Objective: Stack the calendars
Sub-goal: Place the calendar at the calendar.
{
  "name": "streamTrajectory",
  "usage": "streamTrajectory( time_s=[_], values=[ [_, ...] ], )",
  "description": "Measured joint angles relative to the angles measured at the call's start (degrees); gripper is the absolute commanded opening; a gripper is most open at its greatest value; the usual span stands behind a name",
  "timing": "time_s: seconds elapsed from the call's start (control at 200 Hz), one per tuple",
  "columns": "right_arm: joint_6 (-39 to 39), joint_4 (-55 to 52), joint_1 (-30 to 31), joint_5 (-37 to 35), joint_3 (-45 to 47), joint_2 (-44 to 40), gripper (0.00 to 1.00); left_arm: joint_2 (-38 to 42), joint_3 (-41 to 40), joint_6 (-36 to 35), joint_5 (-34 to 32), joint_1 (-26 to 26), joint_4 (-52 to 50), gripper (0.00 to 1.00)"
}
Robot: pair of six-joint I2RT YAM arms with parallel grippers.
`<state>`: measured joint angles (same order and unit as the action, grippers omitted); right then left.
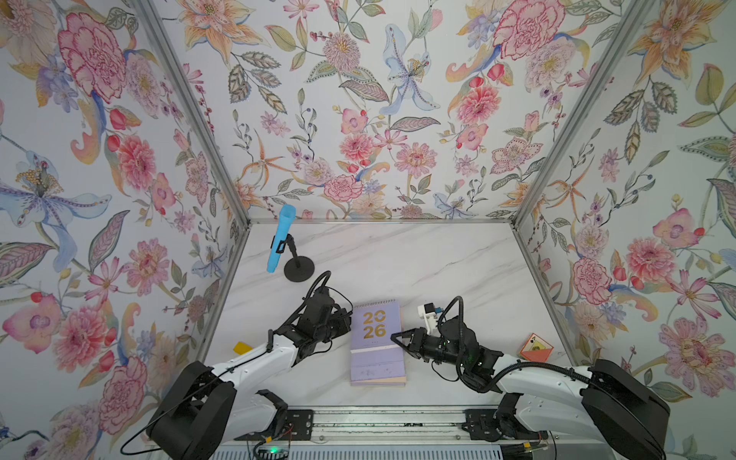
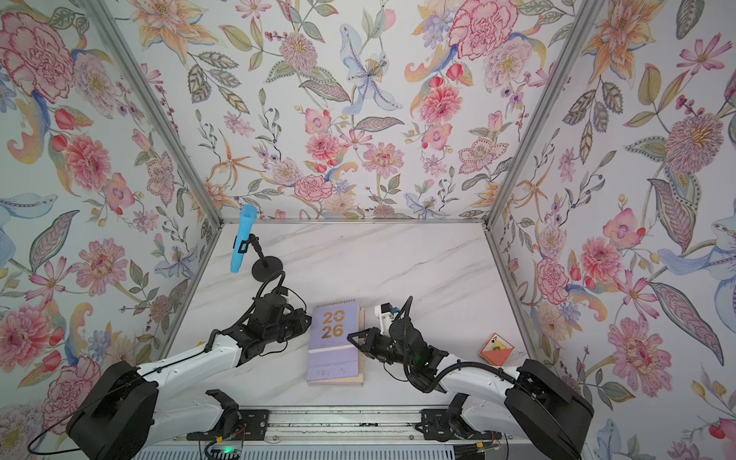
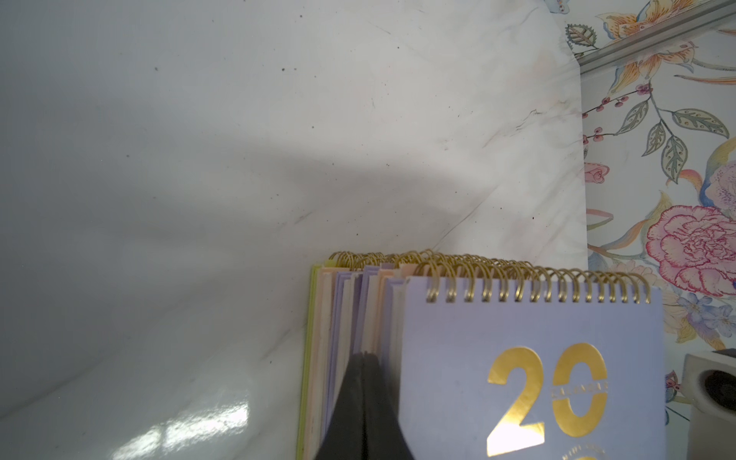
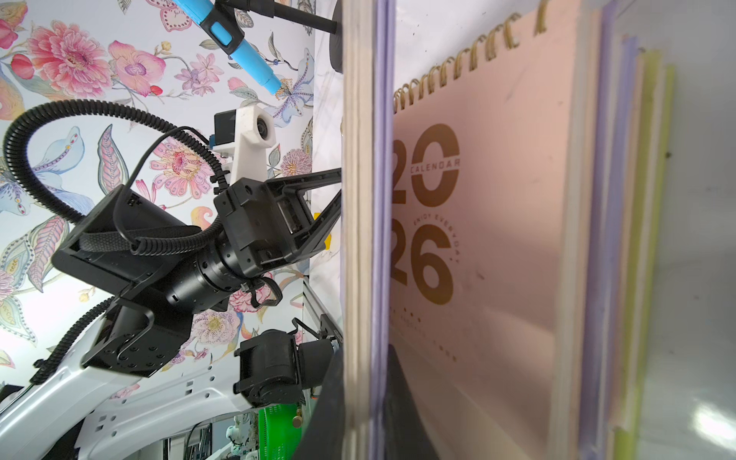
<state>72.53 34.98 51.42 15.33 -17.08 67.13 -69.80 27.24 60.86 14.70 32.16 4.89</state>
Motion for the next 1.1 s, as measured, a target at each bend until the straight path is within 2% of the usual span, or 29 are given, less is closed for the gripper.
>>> streamTrajectory(
  time_s=[0.48, 1.101],
  values=[
    [0.0, -1.7, 0.3, -2.7, 1.5, 0.0, 0.27, 0.3, -0.2, 0.1, -0.1, 0.1, 0.3, 0.00],
    [0.0, -4.4, 0.2, -4.5, 2.2, -0.1, 0.31, 0.3, -0.2, 0.0, -0.3, 0.1, 0.1, 0.00]
  ],
)
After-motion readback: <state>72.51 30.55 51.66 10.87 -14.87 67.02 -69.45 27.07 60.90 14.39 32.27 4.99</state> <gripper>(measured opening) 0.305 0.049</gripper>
